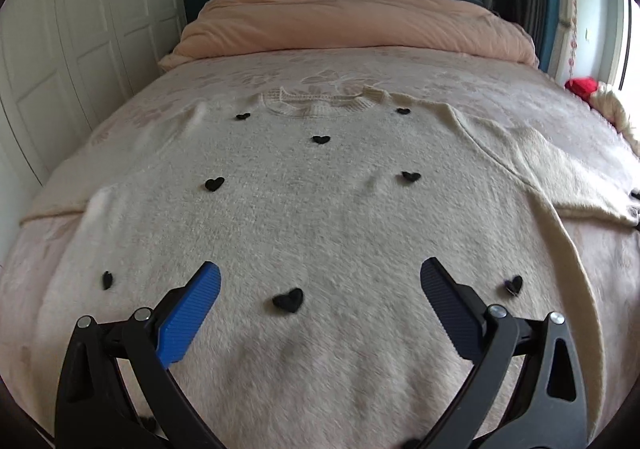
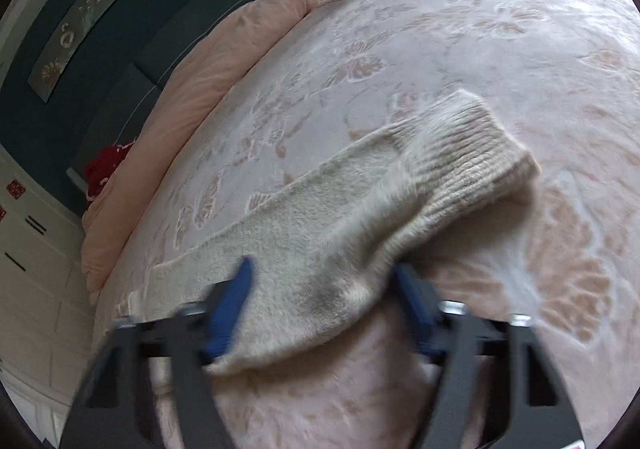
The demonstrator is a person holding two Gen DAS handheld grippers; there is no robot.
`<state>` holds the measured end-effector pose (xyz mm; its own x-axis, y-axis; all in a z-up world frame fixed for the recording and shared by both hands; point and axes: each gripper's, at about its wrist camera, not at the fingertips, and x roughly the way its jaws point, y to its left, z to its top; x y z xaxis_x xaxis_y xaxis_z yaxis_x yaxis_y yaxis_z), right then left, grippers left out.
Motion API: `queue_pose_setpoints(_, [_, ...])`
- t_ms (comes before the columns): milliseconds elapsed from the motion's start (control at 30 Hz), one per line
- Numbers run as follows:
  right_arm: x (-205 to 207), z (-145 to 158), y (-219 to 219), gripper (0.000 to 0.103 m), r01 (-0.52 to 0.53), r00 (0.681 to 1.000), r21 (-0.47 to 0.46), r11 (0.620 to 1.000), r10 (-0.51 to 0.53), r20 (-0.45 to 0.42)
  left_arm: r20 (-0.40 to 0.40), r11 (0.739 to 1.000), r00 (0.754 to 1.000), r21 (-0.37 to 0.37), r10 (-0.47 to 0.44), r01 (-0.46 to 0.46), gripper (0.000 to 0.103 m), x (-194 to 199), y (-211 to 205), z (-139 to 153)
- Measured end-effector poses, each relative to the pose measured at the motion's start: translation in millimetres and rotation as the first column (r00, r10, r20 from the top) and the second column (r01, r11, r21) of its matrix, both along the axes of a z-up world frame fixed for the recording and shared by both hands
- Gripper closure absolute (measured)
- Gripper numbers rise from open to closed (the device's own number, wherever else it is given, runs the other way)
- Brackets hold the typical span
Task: Fold small clothes
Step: 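Grasp the sweater sleeve cuff with the right gripper and lift it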
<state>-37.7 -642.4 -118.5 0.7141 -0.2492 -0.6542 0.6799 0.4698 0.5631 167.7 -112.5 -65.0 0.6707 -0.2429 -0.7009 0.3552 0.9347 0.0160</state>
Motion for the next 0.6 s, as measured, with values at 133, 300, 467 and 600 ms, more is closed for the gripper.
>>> queue_pose_setpoints(133, [33.3, 28.8, 13.2, 0.092, -0.048, 0.996, -0.058, 0.997, 0.052, 0.076, 0.006, 0.995, 0.998, -0.089, 0.055, -0.054, 0.005, 10.6, 26.5, 0.1])
queue_pose_setpoints(300, [127.2, 119.6, 114.4, 0.092, -0.301, 0.907, -0.233, 0.925, 0.353, 0.229, -0.038, 0.976, 0.994, -0.191, 0.101, -0.106, 0.005, 26.5, 61.2, 12.6])
queue_pose_setpoints(467, [254.6, 159.1, 275.6, 0.086, -0.598, 0.700, -0.353, 0.720, 0.683, 0.209, -0.049, 0.944, 0.985, -0.281, 0.163, -0.170, 0.005, 37.2, 92.7, 26.1])
queue_pose_setpoints(600, [322.2, 116.4, 385.3, 0.060, -0.756, 0.590, -0.356, 0.550, 0.808, -0.005, -0.074, 0.918, 0.977, -0.335, 0.200, -0.213, 0.005, 49.4, 118.1, 29.8])
